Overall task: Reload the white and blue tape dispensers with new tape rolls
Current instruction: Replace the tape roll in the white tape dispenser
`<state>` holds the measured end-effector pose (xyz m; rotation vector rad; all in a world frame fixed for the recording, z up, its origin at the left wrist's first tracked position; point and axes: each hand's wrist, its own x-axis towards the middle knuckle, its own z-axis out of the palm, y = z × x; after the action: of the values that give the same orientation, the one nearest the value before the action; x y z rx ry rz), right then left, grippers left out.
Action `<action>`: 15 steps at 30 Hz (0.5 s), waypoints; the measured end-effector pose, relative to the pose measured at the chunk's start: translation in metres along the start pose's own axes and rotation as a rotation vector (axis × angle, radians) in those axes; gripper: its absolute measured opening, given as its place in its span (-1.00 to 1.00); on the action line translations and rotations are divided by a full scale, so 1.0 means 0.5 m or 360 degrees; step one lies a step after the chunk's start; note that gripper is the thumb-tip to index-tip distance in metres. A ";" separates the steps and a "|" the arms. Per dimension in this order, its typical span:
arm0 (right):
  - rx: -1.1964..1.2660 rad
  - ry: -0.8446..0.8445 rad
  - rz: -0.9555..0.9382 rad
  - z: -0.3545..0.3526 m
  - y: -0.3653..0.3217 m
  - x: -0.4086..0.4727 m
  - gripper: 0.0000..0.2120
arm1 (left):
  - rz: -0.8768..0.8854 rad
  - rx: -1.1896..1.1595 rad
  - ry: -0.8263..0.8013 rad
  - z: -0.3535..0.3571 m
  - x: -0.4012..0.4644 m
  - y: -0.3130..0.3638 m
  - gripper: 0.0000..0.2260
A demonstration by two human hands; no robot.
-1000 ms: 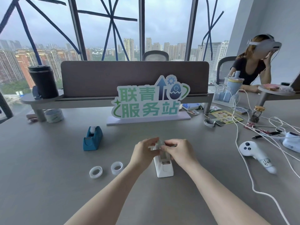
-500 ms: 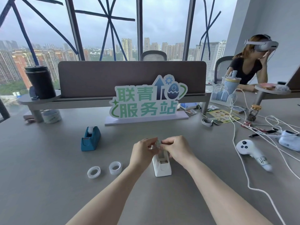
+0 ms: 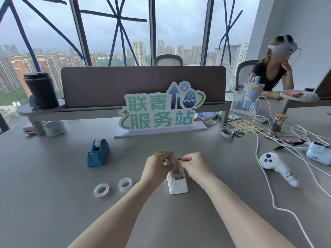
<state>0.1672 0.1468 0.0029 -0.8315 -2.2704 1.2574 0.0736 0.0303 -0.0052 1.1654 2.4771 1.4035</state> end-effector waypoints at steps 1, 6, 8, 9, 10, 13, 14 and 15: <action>0.0009 0.0005 0.0005 0.002 0.001 0.002 -0.85 | 0.0003 0.0012 0.0004 0.000 0.000 0.000 -0.60; 0.0086 -0.0001 0.0028 0.007 0.000 0.003 -0.81 | 0.0014 0.0052 0.0028 0.003 -0.001 0.000 -0.62; 0.0103 -0.0013 0.0020 0.008 -0.001 0.002 -0.78 | 0.0021 0.0063 0.0030 0.004 0.000 0.000 -0.63; 0.0106 -0.0015 0.0015 0.008 -0.001 0.002 -0.78 | 0.0026 0.0072 0.0028 0.005 -0.001 0.001 -0.63; 0.0096 -0.0011 0.0009 0.008 -0.002 0.002 -0.77 | 0.0034 0.0083 0.0029 0.005 -0.001 0.001 -0.63; 0.0009 -0.0018 -0.0016 0.005 0.000 0.003 -0.73 | 0.0048 0.0103 0.0018 0.003 -0.001 0.000 -0.61; -0.0035 -0.0037 -0.0031 0.003 0.000 0.004 -0.72 | 0.0056 0.0115 0.0009 0.002 -0.001 -0.001 -0.60; -0.0096 -0.0056 -0.0052 0.000 0.000 0.005 -0.70 | 0.0064 0.0134 -0.0001 0.001 0.000 -0.001 -0.60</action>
<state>0.1653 0.1485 0.0030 -0.7956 -2.3504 1.2039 0.0733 0.0306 -0.0058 1.2381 2.5495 1.3195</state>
